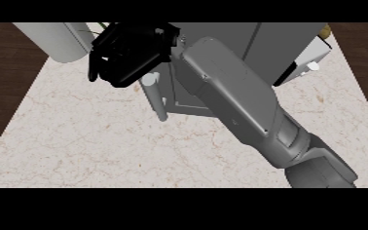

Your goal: Pick up the wine, place it into the cabinet and close the cabinet

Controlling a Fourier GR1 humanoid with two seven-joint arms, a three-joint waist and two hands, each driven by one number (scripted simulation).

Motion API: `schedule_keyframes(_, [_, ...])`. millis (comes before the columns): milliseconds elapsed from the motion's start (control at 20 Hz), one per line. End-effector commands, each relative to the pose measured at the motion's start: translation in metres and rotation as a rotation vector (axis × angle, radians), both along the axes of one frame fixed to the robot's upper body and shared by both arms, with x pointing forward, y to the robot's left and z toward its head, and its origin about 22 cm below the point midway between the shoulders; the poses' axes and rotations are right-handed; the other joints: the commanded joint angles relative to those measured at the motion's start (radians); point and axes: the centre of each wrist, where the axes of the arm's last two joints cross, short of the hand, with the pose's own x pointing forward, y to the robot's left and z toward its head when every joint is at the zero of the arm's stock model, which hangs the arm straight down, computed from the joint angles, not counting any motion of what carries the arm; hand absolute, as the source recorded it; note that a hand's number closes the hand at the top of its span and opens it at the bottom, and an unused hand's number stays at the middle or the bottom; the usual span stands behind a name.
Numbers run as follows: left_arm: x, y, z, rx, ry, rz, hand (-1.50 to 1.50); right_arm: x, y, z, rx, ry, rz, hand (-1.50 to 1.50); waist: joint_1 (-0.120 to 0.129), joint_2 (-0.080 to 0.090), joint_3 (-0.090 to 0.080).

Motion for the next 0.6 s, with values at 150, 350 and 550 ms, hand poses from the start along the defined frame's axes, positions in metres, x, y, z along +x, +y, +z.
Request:
schedule_keyframes(150, [0.004, -0.007, 0.002, -0.005, -0.034, -0.031, -1.50, 0.037, -0.066, -0.001, 0.067, -0.031, -0.340, 1.50, -0.021, 0.025, 0.015])
schedule_keyframes(350, [0.008, -0.005, 0.008, 0.016, -0.037, -0.041, -1.50, 0.043, -0.083, 0.006, 0.109, -0.060, -0.400, 1.50, -0.028, 0.034, 0.015])
schedule_keyframes(550, [0.011, -0.007, 0.009, 0.009, -0.035, -0.060, -1.50, 0.042, -0.082, 0.009, 0.124, -0.077, -0.396, 1.50, -0.034, 0.031, 0.014])
